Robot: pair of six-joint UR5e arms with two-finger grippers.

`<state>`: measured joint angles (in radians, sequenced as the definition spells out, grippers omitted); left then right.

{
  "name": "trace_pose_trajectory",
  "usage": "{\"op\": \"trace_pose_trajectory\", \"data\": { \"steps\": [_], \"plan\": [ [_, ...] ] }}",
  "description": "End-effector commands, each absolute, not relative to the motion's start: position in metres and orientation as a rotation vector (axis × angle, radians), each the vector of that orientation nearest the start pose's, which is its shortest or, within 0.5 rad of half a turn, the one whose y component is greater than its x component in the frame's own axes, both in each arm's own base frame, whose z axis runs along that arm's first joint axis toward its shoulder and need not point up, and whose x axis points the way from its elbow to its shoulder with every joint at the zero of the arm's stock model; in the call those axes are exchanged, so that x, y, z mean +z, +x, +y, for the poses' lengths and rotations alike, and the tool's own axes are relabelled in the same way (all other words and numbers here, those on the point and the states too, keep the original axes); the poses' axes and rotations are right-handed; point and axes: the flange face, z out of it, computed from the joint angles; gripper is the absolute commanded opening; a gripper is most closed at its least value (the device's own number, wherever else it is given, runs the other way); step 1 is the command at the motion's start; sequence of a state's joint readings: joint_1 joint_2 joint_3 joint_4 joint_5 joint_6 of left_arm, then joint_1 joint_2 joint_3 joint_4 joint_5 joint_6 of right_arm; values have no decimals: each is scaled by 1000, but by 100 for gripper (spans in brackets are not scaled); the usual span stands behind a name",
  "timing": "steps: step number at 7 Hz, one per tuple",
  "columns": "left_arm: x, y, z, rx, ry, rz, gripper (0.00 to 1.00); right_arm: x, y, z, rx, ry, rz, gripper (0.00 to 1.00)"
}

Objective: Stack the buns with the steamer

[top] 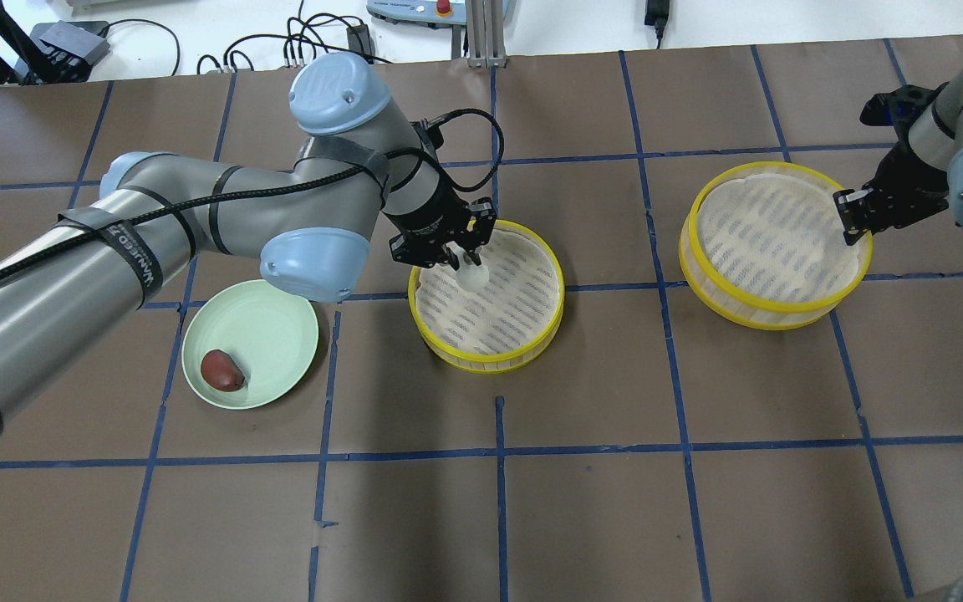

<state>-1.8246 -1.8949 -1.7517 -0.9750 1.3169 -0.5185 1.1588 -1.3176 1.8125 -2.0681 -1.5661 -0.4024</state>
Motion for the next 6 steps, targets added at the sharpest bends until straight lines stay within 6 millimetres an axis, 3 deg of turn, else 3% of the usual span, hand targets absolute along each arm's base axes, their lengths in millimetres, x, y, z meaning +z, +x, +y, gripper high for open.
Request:
{"op": "trace_pose_trajectory", "data": {
  "steps": [1,2,3,4,5,6],
  "plan": [
    [292,-304,-528,-5,-418,3390,100,298,-57,-562,-36,33,3117,5],
    [296,-304,-529,-26,-383,3395,100,297,-16,-563,-3,17,3107,5],
    [297,-299,-530,-69,-321,3359,100,298,21,-563,0,116,3102,5],
    [301,-278,-536,-150,-181,3280,100,301,72,-561,-13,156,3100,5],
    [309,-210,-553,-195,53,3191,100,302,121,-554,-24,194,3098,5],
    [304,-146,-542,-126,66,3181,100,301,153,-546,-18,216,3096,5]
  ]
}}
